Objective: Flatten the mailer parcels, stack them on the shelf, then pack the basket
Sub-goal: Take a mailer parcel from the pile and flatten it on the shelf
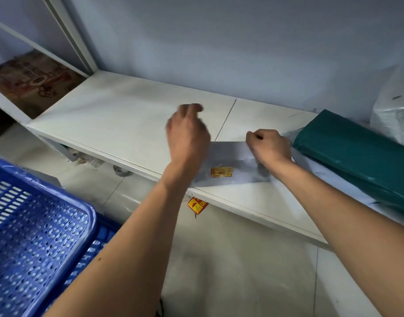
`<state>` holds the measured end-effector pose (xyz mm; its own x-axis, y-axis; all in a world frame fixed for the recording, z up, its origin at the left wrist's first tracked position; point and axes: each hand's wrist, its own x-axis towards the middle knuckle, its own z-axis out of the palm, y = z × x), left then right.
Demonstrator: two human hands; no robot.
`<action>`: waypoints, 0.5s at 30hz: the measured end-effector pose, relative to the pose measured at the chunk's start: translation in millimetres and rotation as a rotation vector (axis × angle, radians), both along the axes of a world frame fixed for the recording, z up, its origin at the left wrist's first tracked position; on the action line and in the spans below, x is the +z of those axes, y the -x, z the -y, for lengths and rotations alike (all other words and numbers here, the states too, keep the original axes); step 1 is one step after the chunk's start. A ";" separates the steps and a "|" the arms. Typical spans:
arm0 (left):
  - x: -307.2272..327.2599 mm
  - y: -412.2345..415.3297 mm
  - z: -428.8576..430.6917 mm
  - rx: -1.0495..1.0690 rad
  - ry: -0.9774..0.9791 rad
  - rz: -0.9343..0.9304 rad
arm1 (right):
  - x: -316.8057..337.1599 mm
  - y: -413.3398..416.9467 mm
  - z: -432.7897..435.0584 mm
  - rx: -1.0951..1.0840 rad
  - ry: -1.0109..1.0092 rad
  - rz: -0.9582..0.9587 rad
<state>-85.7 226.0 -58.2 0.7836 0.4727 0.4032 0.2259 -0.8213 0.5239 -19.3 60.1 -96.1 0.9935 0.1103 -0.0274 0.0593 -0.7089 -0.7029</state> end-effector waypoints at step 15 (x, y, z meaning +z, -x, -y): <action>0.4 17.0 -10.1 0.109 0.493 -0.889 | -1.7 19.2 7.1 0.005 -0.003 -0.085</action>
